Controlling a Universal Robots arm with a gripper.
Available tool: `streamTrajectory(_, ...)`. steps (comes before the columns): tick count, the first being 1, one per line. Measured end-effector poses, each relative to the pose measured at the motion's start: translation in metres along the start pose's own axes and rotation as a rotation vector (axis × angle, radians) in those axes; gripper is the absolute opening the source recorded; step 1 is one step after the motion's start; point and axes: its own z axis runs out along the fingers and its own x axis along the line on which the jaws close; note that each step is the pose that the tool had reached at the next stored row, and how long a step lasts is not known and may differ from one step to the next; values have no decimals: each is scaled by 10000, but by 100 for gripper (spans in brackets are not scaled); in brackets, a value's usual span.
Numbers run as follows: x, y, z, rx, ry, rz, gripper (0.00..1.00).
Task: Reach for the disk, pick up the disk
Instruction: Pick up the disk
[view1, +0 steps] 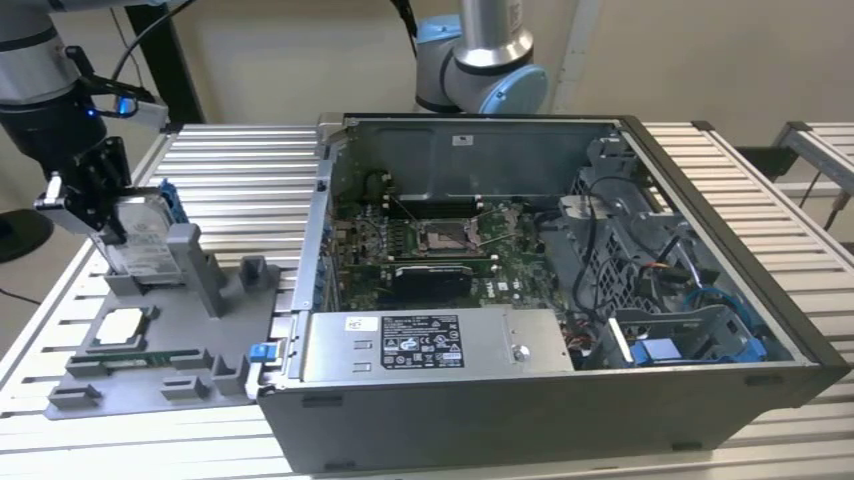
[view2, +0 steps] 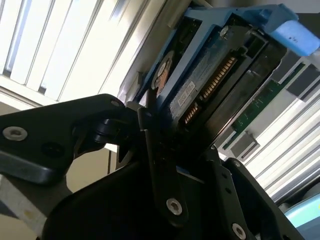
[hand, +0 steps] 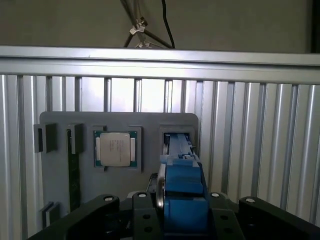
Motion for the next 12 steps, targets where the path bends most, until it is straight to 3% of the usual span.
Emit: streamTrajectory(12,8,-3,-232,-2,0,0,0)
